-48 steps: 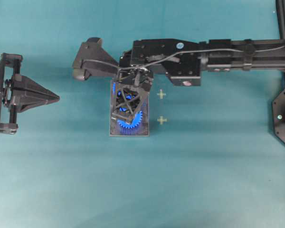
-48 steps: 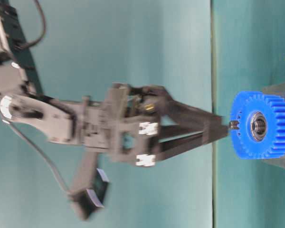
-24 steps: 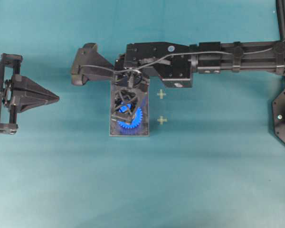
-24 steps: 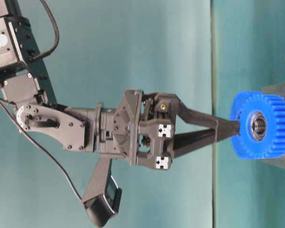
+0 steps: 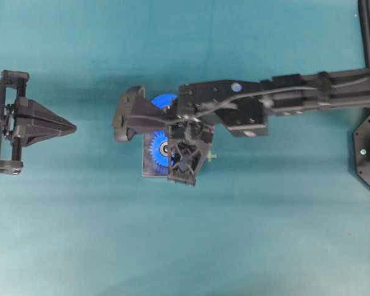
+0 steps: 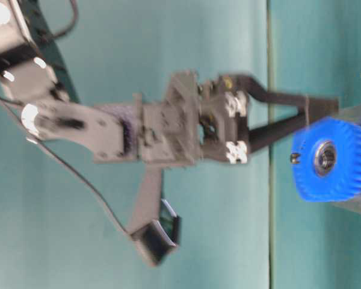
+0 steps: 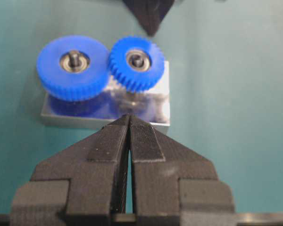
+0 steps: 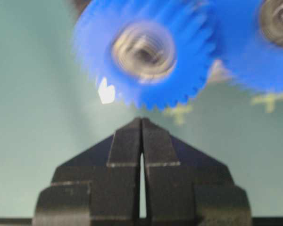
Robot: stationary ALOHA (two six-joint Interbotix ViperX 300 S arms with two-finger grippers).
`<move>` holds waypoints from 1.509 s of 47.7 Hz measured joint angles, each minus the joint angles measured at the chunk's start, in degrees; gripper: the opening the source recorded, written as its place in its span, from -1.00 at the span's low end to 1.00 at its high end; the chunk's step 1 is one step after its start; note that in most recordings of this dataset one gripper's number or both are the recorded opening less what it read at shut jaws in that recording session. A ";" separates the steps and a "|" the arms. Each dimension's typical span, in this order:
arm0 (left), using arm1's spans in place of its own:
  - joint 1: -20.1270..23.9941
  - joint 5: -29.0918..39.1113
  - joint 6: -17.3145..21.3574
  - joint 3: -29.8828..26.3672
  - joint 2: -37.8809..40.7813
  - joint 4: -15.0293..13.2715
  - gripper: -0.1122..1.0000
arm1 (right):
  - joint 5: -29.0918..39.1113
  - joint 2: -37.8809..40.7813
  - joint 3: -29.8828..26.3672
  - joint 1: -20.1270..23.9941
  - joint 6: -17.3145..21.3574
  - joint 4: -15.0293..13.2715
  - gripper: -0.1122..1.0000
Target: Fit the small gear onto the shaft.
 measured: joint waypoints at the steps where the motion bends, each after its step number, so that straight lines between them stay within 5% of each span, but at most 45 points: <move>1: 0.00 0.00 0.00 0.00 0.00 0.00 -0.80 | 0.00 -0.26 -0.26 -0.09 0.18 -0.26 -0.79; 25: 0.00 0.00 0.00 0.18 -0.09 0.00 -0.80 | 0.00 7.38 -10.11 -2.81 -1.41 -1.49 -0.79; 56: 0.00 0.00 0.00 0.26 -0.18 0.00 -0.80 | -1.14 2.90 -1.05 -3.08 0.79 -1.32 -0.79; 72: 0.00 0.00 0.00 0.26 -0.26 0.00 -0.80 | -1.58 1.05 -4.04 -2.99 3.16 -2.37 -0.79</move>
